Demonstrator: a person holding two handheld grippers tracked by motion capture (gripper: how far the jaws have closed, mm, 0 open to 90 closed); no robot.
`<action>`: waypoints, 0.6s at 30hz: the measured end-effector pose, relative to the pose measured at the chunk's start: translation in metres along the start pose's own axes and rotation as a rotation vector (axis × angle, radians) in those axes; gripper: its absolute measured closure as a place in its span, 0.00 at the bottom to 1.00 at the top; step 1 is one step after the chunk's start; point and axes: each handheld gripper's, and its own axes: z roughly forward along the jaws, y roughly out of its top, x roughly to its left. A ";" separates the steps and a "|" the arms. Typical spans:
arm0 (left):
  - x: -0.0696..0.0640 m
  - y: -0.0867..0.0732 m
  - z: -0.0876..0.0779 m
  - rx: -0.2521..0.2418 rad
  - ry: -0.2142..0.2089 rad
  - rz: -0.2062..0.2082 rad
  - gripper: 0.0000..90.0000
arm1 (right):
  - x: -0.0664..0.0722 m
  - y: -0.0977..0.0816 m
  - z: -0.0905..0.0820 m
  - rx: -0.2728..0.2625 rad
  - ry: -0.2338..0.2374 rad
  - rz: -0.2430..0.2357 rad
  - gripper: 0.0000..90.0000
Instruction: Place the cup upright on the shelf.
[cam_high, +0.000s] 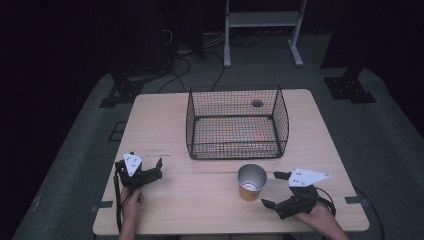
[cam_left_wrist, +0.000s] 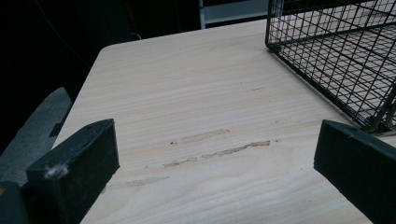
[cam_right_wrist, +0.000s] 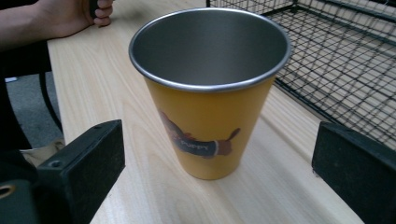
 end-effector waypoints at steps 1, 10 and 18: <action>0.000 0.000 0.000 0.000 0.000 0.001 0.00 | 0.001 0.000 0.001 0.003 0.001 -0.001 0.02; 0.000 0.000 0.000 0.000 0.000 0.001 0.00 | 0.004 0.006 0.012 0.001 0.023 0.004 0.01; 0.000 0.000 0.000 -0.001 0.001 0.001 0.00 | 0.003 0.011 0.022 -0.003 0.024 0.007 0.01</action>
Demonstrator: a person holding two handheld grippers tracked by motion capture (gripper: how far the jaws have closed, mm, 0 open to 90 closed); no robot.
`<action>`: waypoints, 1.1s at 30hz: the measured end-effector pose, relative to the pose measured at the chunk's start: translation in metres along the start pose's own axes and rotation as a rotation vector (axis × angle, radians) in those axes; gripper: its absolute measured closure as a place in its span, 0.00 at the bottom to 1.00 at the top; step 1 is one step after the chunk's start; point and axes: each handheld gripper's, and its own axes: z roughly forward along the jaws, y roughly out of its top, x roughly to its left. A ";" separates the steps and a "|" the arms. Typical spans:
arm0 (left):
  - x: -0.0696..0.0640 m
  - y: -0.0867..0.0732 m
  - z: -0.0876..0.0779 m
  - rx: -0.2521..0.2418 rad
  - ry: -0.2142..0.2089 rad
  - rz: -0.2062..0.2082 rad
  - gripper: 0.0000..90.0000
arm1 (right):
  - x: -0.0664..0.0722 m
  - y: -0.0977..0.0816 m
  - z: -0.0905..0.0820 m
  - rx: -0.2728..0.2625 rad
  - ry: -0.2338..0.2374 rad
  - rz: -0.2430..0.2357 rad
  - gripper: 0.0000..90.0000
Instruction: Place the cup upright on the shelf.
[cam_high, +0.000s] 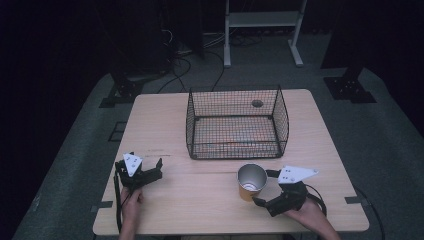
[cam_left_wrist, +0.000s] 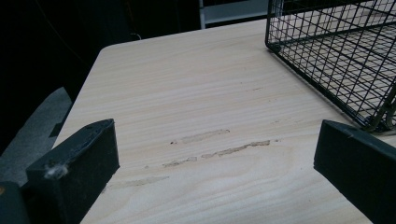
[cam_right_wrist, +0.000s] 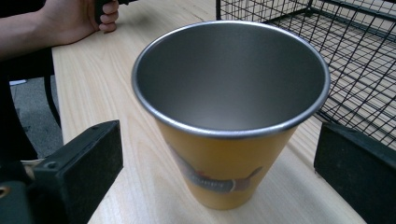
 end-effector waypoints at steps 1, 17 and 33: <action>0.000 0.000 0.000 0.000 0.000 0.000 0.00 | 0.000 0.000 0.000 0.000 0.000 0.000 0.01; 0.000 0.000 0.000 0.000 0.000 0.001 0.00 | -0.002 0.004 0.016 -0.014 0.003 0.014 0.01; 0.000 0.000 0.000 0.000 0.000 0.002 0.00 | 0.000 0.008 0.024 -0.033 0.013 0.013 0.06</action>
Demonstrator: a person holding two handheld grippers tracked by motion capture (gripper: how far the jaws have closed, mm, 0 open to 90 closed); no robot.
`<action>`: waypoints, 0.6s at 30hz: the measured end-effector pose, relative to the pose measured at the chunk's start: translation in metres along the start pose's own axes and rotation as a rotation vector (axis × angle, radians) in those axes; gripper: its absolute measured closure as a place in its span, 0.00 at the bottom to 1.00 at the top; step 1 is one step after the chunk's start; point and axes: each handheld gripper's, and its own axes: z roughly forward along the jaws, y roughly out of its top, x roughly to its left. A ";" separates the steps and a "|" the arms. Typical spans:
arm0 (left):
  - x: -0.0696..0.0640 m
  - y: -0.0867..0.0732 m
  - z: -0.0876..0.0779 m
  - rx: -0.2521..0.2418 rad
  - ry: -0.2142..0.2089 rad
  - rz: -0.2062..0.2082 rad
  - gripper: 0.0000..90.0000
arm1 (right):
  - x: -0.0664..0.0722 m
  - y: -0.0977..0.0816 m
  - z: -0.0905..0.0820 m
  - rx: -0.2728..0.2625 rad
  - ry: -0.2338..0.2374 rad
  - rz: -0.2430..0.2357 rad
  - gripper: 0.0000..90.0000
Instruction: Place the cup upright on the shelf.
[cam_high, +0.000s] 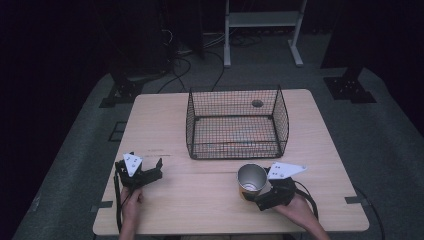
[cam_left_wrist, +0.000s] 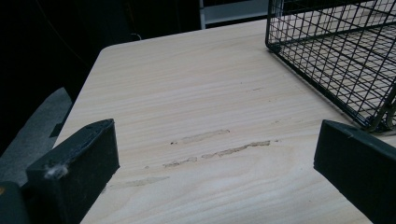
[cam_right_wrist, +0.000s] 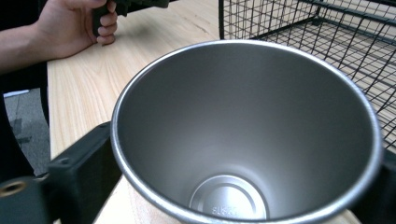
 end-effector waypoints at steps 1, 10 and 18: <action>0.000 0.000 0.000 0.000 0.000 0.000 0.00 | 0.000 0.000 -0.001 -0.003 0.003 0.005 0.06; 0.000 0.000 0.000 -0.001 0.001 -0.002 0.00 | -0.001 0.001 -0.004 -0.009 0.013 0.000 0.13; 0.000 0.000 0.000 -0.001 0.001 -0.001 0.00 | -0.002 0.002 -0.005 -0.008 0.024 0.009 0.14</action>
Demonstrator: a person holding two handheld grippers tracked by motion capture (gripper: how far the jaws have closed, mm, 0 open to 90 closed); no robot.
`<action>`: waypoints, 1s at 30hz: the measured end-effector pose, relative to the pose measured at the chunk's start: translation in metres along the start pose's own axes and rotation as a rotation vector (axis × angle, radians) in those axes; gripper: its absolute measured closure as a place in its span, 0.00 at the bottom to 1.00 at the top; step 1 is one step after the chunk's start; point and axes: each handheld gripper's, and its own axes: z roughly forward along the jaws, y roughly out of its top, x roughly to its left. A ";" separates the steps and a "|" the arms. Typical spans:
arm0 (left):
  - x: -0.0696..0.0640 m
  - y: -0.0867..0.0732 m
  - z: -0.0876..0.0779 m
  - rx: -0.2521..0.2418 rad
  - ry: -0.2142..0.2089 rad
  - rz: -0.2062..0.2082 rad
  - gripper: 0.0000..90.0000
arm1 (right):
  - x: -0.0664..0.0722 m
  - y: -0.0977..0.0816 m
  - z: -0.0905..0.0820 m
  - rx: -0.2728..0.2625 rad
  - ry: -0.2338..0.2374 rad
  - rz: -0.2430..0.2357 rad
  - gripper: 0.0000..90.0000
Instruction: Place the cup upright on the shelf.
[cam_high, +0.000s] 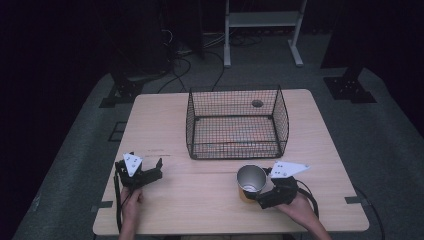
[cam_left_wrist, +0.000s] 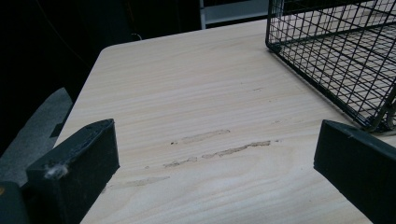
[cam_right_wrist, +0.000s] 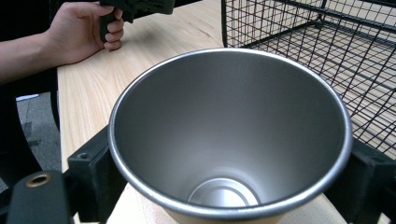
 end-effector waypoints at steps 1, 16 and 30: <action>0.000 0.000 0.000 0.000 0.000 0.000 0.00 | 0.000 0.001 0.000 0.001 0.001 0.000 0.14; 0.000 0.000 0.000 0.001 0.000 -0.001 0.00 | -0.004 0.009 -0.011 -0.028 0.024 0.025 0.14; 0.000 0.000 0.000 0.002 0.000 -0.001 0.00 | -0.006 0.023 -0.023 -0.035 0.044 0.022 0.14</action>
